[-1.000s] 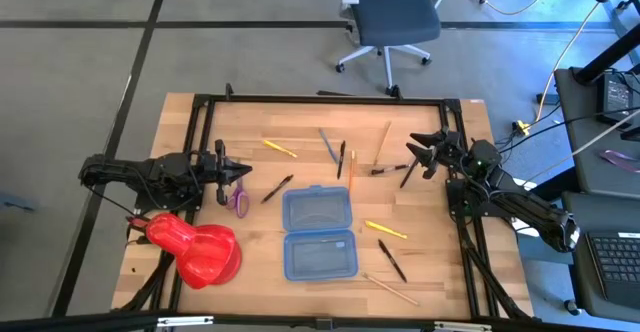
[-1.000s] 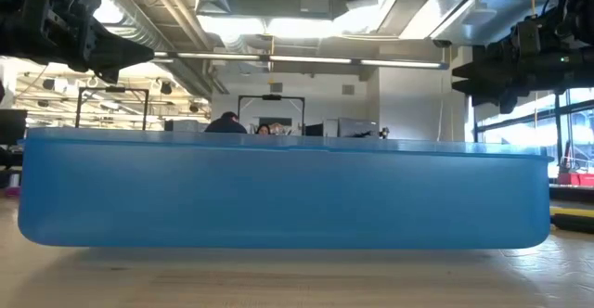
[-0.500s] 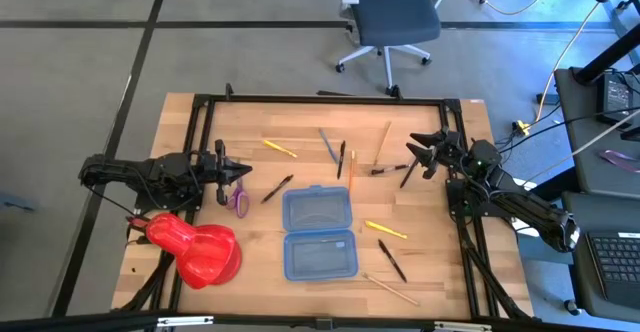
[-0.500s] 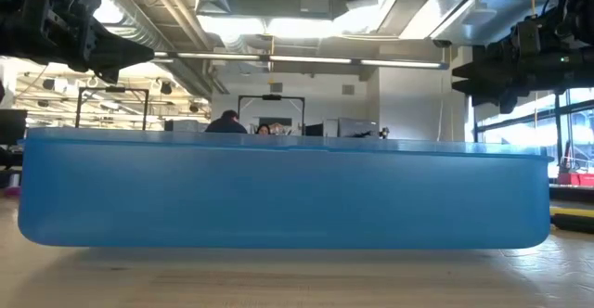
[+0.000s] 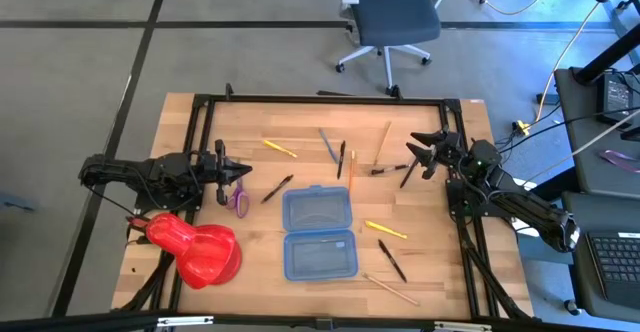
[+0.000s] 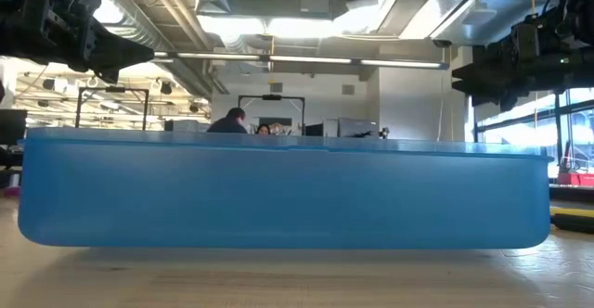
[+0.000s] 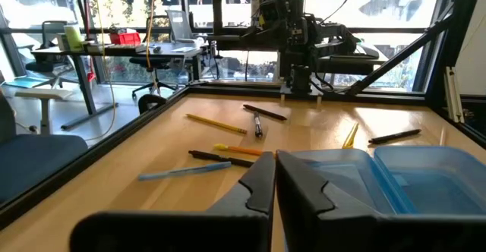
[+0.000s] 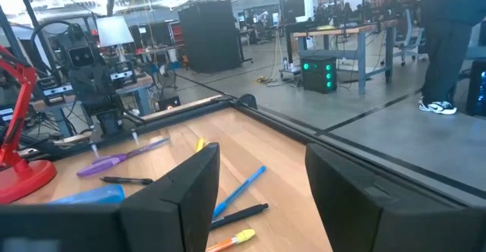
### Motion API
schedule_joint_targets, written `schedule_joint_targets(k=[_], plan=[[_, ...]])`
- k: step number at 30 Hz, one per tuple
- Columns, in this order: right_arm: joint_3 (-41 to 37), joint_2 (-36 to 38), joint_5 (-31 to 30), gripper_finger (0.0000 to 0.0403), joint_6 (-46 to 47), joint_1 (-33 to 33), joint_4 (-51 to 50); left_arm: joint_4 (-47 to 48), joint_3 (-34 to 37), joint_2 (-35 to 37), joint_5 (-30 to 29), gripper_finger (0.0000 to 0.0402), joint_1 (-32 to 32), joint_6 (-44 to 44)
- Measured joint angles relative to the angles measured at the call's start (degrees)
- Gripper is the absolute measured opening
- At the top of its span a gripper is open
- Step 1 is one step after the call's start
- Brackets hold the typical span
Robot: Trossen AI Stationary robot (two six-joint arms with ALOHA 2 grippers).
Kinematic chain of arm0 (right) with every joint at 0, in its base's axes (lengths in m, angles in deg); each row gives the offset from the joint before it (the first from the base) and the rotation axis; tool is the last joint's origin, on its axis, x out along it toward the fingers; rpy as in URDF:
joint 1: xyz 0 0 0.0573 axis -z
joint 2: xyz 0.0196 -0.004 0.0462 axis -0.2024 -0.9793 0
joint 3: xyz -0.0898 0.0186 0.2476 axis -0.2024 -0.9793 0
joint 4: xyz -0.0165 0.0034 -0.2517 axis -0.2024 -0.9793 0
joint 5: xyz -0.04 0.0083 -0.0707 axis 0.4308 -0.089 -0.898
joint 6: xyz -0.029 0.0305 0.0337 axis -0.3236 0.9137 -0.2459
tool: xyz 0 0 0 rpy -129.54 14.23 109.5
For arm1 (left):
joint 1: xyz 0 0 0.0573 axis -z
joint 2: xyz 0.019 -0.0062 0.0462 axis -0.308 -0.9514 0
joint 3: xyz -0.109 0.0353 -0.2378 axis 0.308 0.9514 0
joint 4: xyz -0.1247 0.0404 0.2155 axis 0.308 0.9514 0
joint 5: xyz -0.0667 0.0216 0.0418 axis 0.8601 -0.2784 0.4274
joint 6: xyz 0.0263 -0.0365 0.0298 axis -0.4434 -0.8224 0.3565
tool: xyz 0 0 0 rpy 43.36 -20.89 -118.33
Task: Pick & place school supplies into a supply box
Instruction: Put the top right black pen into the blue supply box
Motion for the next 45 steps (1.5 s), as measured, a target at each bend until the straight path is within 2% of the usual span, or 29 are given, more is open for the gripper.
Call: schedule_joint_targets(k=[4,8,11,37,41,45], plan=[[0.0,0.0,0.0,0.0200,0.0,0.0,0.0,0.0,0.0,0.0,-0.1,0.0006,0.0,0.0],[0.0,0.0,0.0,0.0200,0.0,0.0,0.0,0.0,0.0,0.0,-4.5,0.0004,0.0,2.5],[0.0,0.0,0.0,0.0200,-0.1,0.0,0.0,0.0,0.0,0.0,-5.5,0.0004,0.0,3.0],[0.0,0.0,0.2,0.0200,-0.1,0.0,0.0,0.0,0.0,0.0,-5.7,0.0004,0.0,3.0],[0.0,0.0,0.3,0.0200,3.1,0.0,1.5,0.0,0.0,0.0,-6.7,0.0006,0.0,3.0],[1.1,0.0,7.1,0.0200,3.1,0.0,4.1,-0.1,0.0,0.0,-8.0,0.0010,0.0,3.0]])
